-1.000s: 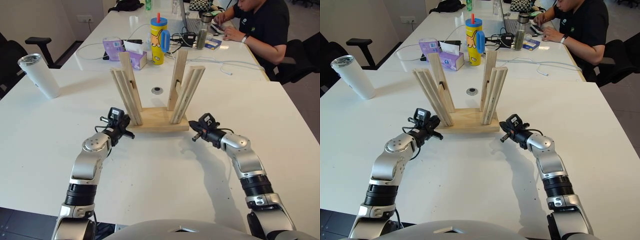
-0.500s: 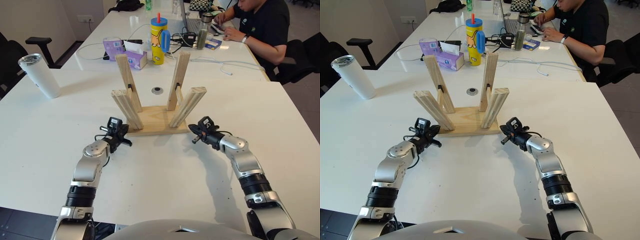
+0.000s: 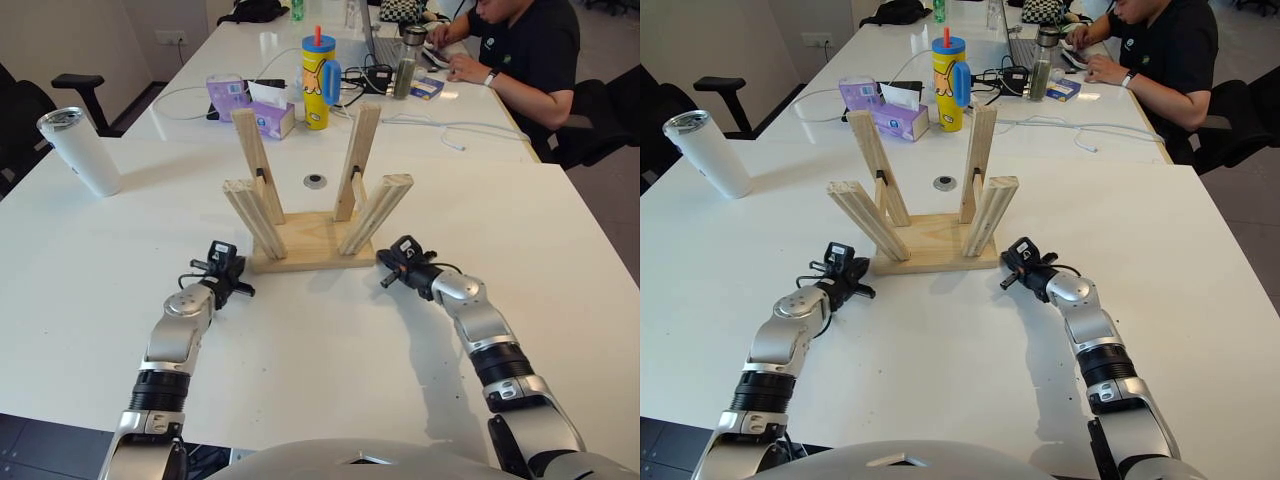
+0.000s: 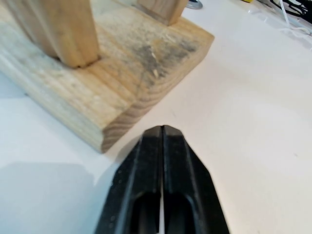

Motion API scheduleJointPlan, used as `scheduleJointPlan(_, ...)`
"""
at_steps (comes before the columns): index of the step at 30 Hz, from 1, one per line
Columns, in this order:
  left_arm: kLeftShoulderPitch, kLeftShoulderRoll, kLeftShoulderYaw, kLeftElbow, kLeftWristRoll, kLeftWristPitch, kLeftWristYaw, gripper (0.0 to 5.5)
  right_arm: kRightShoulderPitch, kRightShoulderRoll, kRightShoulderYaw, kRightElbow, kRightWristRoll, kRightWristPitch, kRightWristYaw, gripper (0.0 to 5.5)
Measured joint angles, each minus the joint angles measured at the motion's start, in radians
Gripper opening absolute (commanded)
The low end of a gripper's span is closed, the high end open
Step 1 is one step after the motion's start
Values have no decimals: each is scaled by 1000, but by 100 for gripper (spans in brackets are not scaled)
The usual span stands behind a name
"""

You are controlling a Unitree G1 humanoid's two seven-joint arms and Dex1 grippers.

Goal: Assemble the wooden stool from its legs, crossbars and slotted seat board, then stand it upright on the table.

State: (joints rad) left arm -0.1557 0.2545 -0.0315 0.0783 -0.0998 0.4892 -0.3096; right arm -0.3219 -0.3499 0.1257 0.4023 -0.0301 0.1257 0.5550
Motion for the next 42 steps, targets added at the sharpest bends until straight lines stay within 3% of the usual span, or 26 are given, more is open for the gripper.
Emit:
scheduleJointPlan(16, 21, 0, -8, -108, -16, 85, -11, 1, 53, -13, -2, -137, 25, 84, 56, 0)
scheduleJointPlan(30, -52, 9, 82, -367, -50, 226, -7, 1, -7, -37, -74, -407, 49, 223, 48, 0)
scheduleJointPlan(37, -69, 8, 97, -375, -56, 234, -4, 1, -32, -41, -78, -413, 49, 235, 48, 0)
scheduleJointPlan(42, -62, 19, 71, -258, -49, 170, -14, 1, -44, -52, -50, -323, 33, 173, 46, 0)
